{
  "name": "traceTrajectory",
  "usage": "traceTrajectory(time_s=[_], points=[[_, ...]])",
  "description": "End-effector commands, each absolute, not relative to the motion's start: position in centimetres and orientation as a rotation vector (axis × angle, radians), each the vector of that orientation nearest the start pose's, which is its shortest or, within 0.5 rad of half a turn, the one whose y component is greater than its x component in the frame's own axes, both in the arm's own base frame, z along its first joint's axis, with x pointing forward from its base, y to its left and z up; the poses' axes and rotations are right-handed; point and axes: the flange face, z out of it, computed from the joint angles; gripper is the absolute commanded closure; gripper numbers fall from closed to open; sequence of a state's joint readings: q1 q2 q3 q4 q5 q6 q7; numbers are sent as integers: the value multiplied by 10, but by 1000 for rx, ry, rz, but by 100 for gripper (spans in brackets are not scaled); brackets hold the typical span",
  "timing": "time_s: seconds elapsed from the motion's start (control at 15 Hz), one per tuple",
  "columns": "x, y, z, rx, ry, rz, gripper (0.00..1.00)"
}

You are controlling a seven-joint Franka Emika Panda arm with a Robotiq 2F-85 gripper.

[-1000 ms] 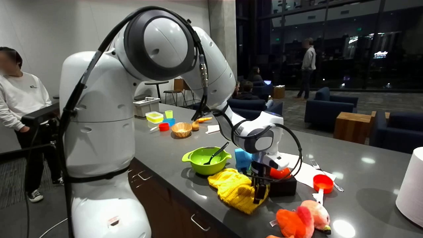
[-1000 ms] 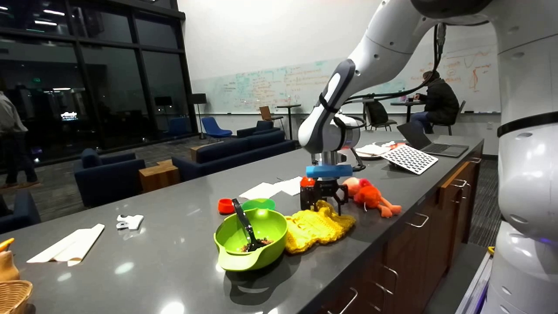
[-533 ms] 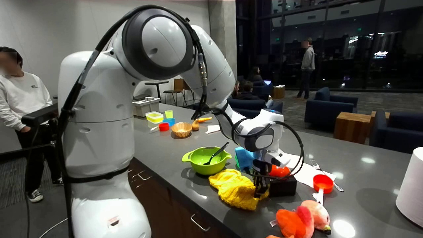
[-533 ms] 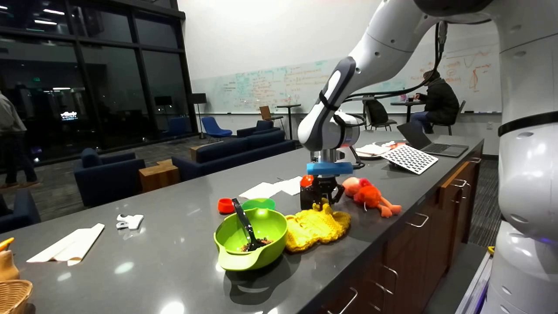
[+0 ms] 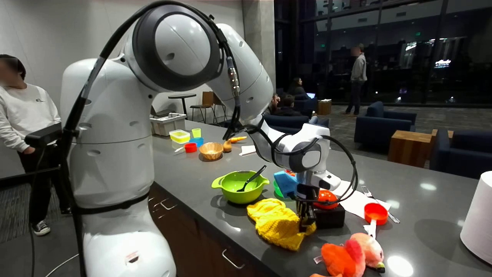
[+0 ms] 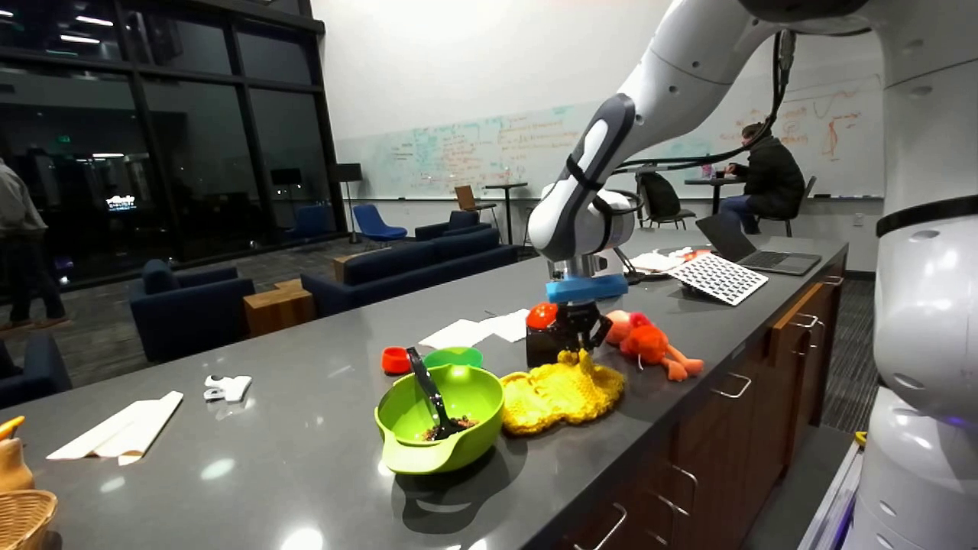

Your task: Place the orange knitted item to the right of the green bowl

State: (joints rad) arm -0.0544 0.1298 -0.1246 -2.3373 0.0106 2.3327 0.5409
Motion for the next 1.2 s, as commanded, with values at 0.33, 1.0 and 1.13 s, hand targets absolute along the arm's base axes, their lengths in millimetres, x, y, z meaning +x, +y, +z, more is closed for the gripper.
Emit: traceTrajectory(time_s=[0.33, 1.0, 1.13], points=[[482, -94, 298, -3016, 1155, 316, 49], [440, -103, 327, -2909, 1391, 345, 0], [428, -107, 322, -2871, 1430, 369, 0]])
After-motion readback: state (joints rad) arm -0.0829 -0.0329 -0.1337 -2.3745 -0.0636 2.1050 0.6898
